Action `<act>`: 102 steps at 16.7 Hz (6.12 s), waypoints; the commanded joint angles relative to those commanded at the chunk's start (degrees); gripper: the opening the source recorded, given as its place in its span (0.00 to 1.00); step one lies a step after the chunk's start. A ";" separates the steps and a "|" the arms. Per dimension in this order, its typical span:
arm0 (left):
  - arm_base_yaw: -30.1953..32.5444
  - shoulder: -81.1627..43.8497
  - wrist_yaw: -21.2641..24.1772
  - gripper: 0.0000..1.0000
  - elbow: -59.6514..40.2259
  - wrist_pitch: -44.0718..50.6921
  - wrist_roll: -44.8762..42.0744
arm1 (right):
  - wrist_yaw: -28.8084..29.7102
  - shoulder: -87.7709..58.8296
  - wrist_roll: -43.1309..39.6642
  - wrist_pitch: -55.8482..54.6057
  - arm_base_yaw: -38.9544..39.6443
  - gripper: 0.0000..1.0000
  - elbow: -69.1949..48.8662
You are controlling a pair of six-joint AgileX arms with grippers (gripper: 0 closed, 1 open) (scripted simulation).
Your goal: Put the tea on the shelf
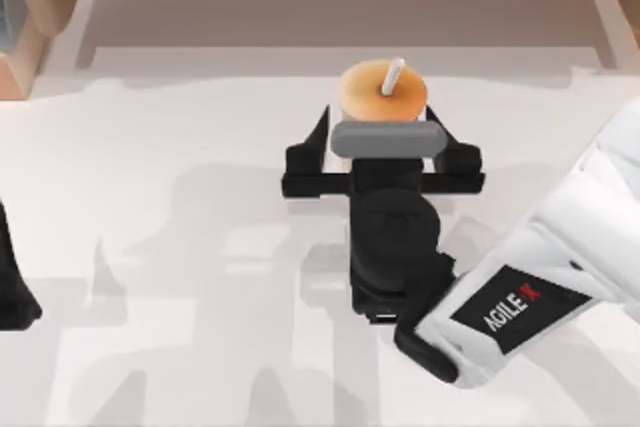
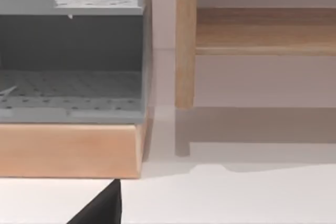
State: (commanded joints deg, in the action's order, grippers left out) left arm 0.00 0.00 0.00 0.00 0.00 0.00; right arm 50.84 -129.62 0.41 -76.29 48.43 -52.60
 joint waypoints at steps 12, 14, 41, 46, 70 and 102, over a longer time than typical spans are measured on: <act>0.00 0.00 0.00 1.00 0.00 0.00 0.00 | 0.00 0.00 0.00 0.00 0.00 0.25 0.00; 0.00 0.00 0.00 1.00 0.00 0.00 0.00 | 0.00 0.00 0.00 0.00 0.00 0.10 0.00; 0.00 0.00 0.00 1.00 0.00 0.00 0.00 | -4.20 8.41 1.01 6.04 -2.73 0.00 -7.25; 0.00 0.00 0.00 1.00 0.00 0.00 0.00 | -8.51 12.22 1.34 15.81 -6.95 0.00 -13.36; 0.00 0.00 0.00 1.00 0.00 0.00 0.00 | -20.55 16.20 0.77 52.40 -19.90 0.00 -35.14; 0.00 0.00 0.00 1.00 0.00 0.00 0.00 | -22.81 7.32 0.52 49.43 -22.55 0.53 -41.36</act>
State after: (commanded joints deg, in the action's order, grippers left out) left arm 0.00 0.00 0.00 0.00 0.00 0.00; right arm 28.03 -122.29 0.93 -26.86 25.88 -93.95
